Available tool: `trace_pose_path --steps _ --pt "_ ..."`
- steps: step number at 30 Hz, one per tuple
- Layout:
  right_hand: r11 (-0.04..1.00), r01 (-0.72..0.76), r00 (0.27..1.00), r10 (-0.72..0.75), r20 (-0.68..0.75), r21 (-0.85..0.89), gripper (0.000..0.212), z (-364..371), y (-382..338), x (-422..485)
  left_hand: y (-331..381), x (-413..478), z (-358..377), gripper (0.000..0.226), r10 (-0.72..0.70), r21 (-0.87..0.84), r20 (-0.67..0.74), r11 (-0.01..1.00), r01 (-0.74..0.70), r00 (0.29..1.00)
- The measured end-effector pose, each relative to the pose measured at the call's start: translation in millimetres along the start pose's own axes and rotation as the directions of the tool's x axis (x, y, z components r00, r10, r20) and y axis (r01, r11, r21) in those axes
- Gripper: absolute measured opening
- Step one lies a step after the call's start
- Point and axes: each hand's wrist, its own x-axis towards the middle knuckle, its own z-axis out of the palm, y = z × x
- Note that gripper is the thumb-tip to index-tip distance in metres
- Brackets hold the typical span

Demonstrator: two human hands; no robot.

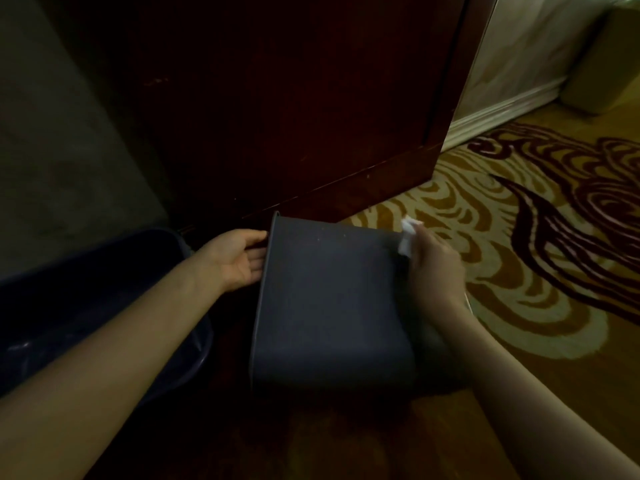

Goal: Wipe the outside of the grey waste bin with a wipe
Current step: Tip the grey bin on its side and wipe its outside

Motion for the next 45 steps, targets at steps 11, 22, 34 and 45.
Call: trace_pose_path --steps 11,22,34,45 --pt "0.937 0.35 0.833 -0.305 0.461 -0.011 0.044 92 -90 31 14 19 16 0.038 -0.018 -0.068 -0.048 0.998 0.015 0.999" --pt "0.973 0.035 0.911 0.064 0.408 -0.229 0.039 30 12 49 30 36 18 0.016 -0.039 0.027 -0.057 0.999 0.041 0.998" --pt "0.976 -0.031 0.982 0.071 0.177 -0.216 0.04 -4 60 24 37 40 54 0.036 0.014 0.162 -0.207 0.987 0.02 0.978" --pt "0.995 -0.096 0.986 0.101 -0.132 0.037 0.034 -35 44 30 46 -37 52 0.016 0.587 0.13 -0.048 0.806 -0.578 0.808"
